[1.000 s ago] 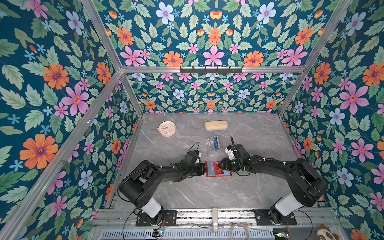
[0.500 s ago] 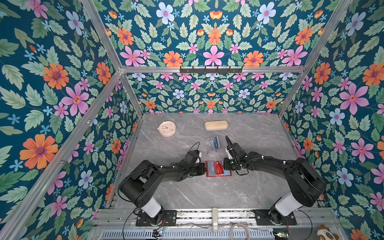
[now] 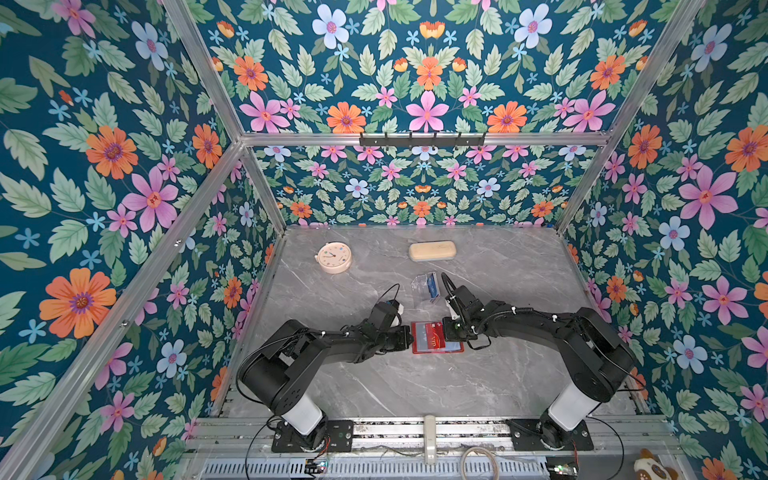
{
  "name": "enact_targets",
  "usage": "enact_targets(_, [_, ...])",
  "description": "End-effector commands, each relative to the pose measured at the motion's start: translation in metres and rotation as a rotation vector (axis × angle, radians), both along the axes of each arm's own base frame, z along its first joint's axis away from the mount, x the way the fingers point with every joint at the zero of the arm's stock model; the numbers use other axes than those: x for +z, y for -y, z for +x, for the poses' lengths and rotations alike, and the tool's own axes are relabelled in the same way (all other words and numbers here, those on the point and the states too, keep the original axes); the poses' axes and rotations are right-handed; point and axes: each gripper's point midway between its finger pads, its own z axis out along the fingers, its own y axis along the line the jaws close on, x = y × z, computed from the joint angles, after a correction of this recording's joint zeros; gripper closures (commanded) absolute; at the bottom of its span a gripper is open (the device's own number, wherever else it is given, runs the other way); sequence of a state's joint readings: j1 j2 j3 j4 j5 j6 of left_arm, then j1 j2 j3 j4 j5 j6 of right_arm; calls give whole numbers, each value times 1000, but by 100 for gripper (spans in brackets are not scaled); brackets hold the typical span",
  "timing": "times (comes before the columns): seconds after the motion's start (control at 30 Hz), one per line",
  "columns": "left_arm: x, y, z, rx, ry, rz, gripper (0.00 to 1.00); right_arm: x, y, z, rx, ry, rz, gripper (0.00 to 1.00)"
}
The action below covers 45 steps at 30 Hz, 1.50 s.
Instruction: Put the credit cards into the card holder
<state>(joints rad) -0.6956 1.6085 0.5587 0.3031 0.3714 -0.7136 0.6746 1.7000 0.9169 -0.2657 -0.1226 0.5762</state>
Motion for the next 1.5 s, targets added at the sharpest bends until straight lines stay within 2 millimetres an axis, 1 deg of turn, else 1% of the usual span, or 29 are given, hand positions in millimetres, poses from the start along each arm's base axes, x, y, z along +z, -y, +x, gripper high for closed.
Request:
enact_targets(0.0, [-16,-12,-9,5,-48,71,100,-16,13,-13,7,-52,-89,79])
enact_targets(0.13, [-17,-12,-9,5,-49,71,100,-15,12,-12,15,-48,-102,71])
enact_targets(0.27, [-17,-12,-9,6,-49,71,100,-10,12,-12,16,-35,-106,69])
enact_targets(0.37, [-17,-12,-9,5,-50,71,100,-2,11,-9,12,-14,-95,70])
enact_targets(0.4, [-17,-12,-10,5,-50,72,100,1,10,-9,14,-9,-90,71])
enact_targets(0.53, [-18,-13,-10,7,-50,75,100,13,2,-6,36,14,-54,82])
enact_targets(0.63, [-18,-14,-10,7,-50,76,100,16,-2,-5,44,15,-53,90])
enact_targets(0.67, [-18,-14,-10,6,-49,76,100,16,-3,-4,47,14,-53,94])
enact_targets(0.77, [-18,-13,-10,4,-48,76,100,12,-5,-3,47,1,-60,99])
enact_targets(0.97, [-17,-12,-9,4,-44,74,100,4,-9,0,46,-24,-69,100])
enact_targets(1.13, [-18,-13,-9,5,-47,77,100,-3,-10,-2,52,-45,-91,100])
enact_targets(1.2, [-18,-13,-9,5,-47,78,100,-5,-9,-3,54,-53,-105,99])
enact_targets(1.33, [-17,-13,-9,5,-47,77,100,-10,-6,-6,56,-67,-132,93])
enact_targets(1.47, [-17,-13,-9,1,-45,83,100,-14,-4,-7,64,-80,-157,89])
